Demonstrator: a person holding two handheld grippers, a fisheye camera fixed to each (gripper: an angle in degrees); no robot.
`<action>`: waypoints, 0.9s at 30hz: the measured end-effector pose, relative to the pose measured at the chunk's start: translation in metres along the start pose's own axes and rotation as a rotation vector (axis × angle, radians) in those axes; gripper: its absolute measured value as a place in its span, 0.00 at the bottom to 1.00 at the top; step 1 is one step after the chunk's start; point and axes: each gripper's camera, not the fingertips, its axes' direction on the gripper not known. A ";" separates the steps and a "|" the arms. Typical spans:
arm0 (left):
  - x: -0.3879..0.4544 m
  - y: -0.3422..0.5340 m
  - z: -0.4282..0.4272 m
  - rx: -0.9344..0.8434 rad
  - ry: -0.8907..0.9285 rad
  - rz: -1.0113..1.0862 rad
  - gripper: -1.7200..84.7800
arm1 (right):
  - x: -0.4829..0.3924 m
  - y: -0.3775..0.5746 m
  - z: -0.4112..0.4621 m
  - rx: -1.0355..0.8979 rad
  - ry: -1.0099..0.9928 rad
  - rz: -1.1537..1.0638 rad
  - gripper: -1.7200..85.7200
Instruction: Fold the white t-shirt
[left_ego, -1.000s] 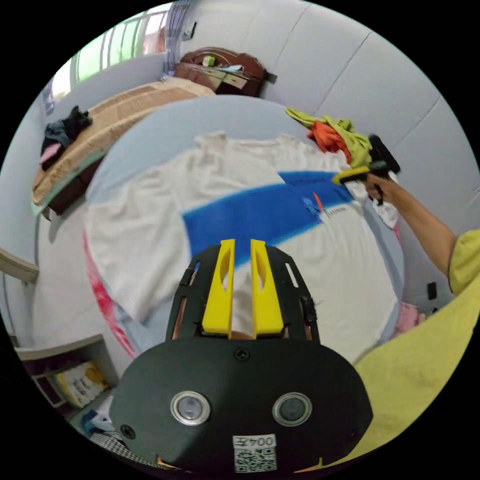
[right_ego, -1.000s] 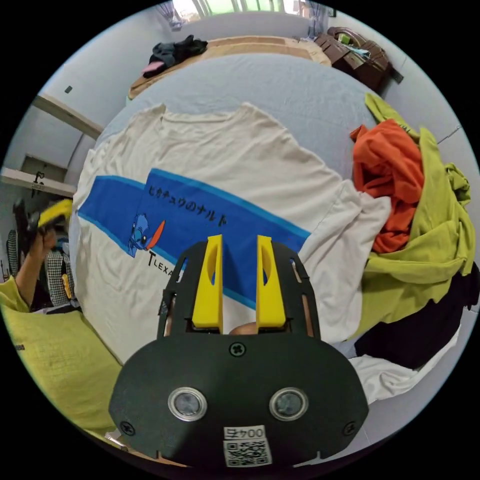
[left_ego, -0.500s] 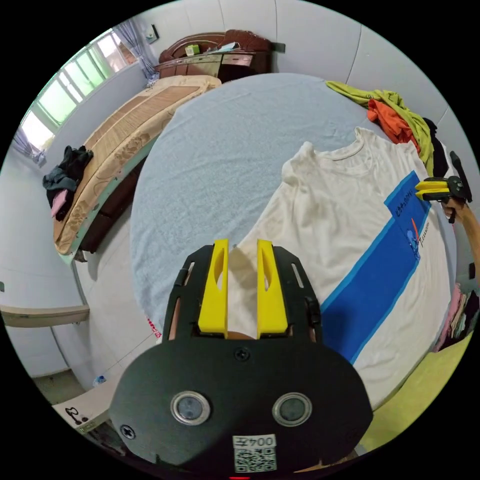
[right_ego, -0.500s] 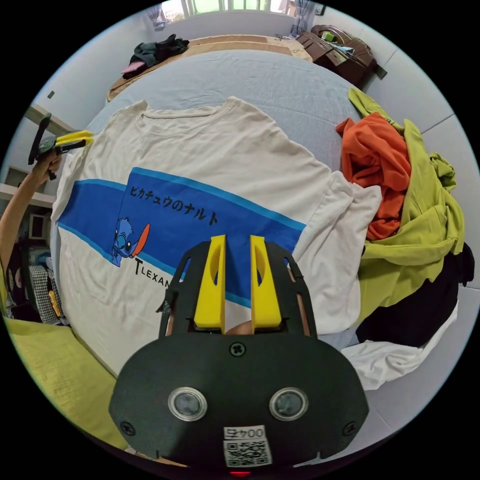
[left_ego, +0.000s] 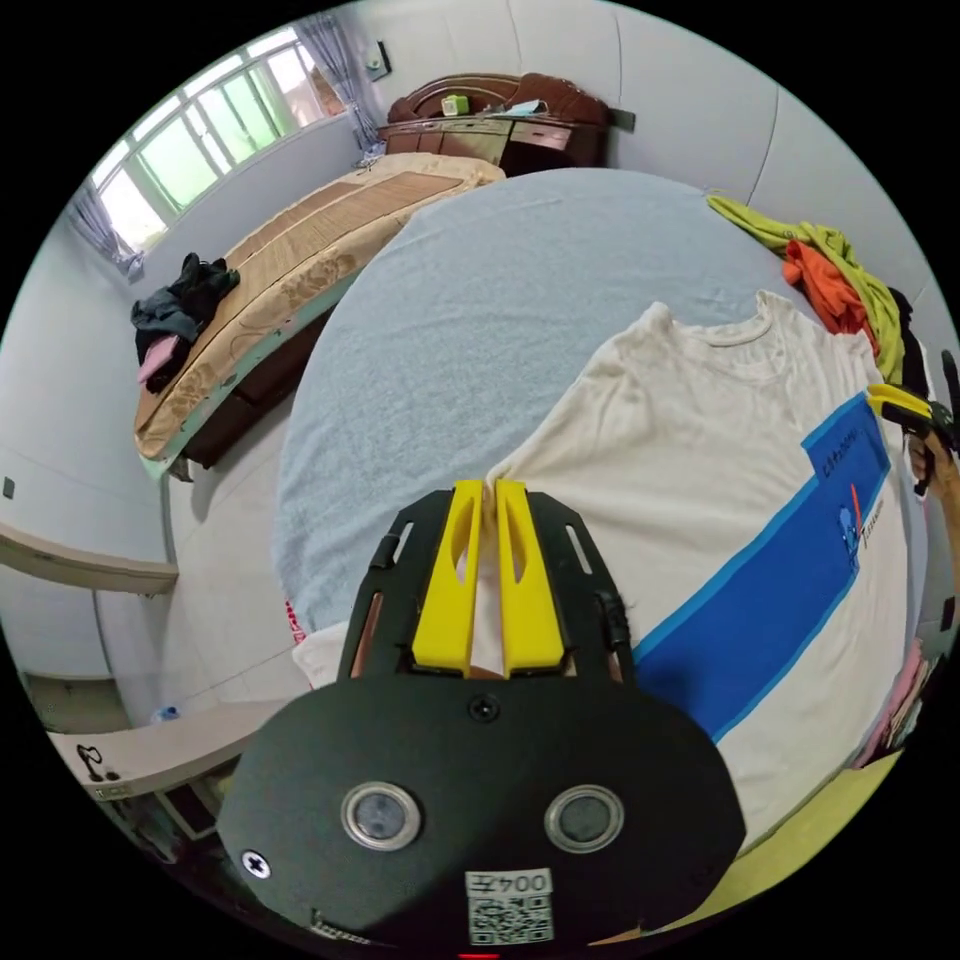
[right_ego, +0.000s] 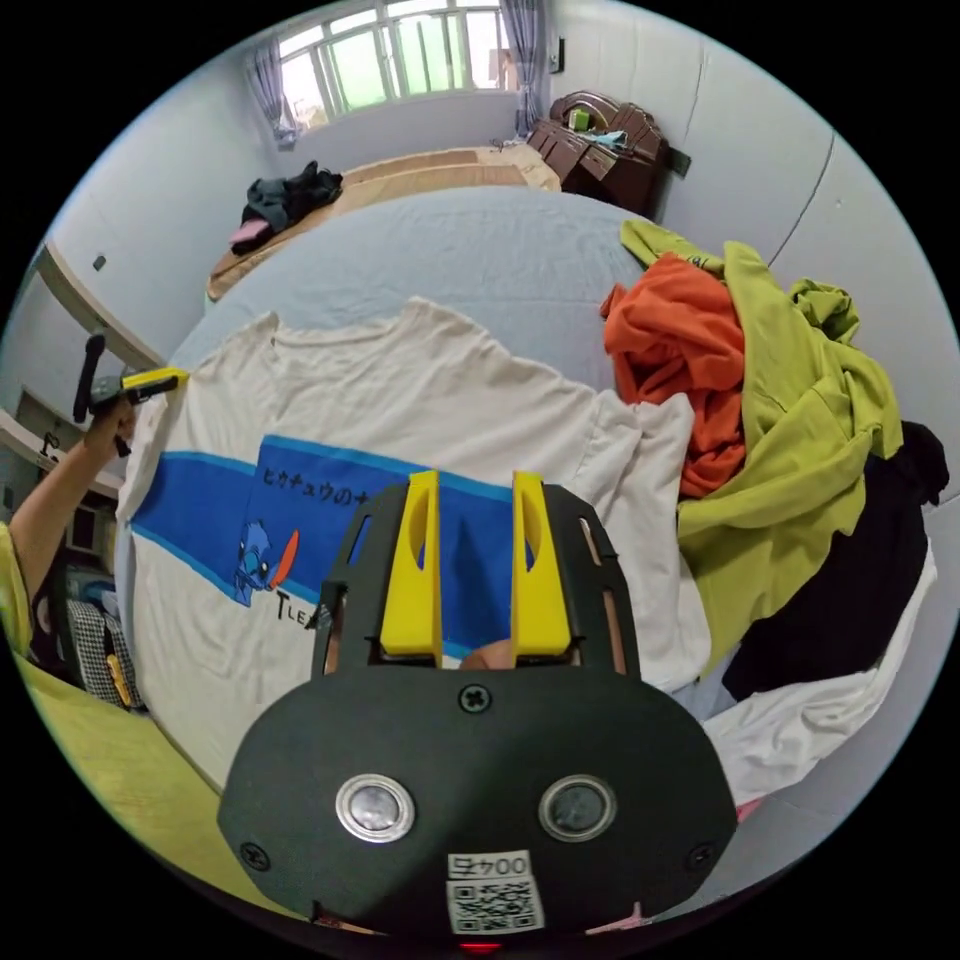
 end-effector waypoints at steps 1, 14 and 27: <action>-0.001 -0.001 -0.002 0.003 0.004 -0.009 0.03 | 0.002 -0.008 -0.003 0.015 -0.003 -0.001 0.14; -0.003 -0.014 -0.045 0.101 0.075 -0.032 0.03 | 0.019 -0.081 0.031 -0.044 -0.158 0.081 0.12; 0.035 -0.043 -0.024 0.019 0.173 0.086 0.02 | -0.033 -0.092 -0.005 0.026 -0.125 0.066 0.11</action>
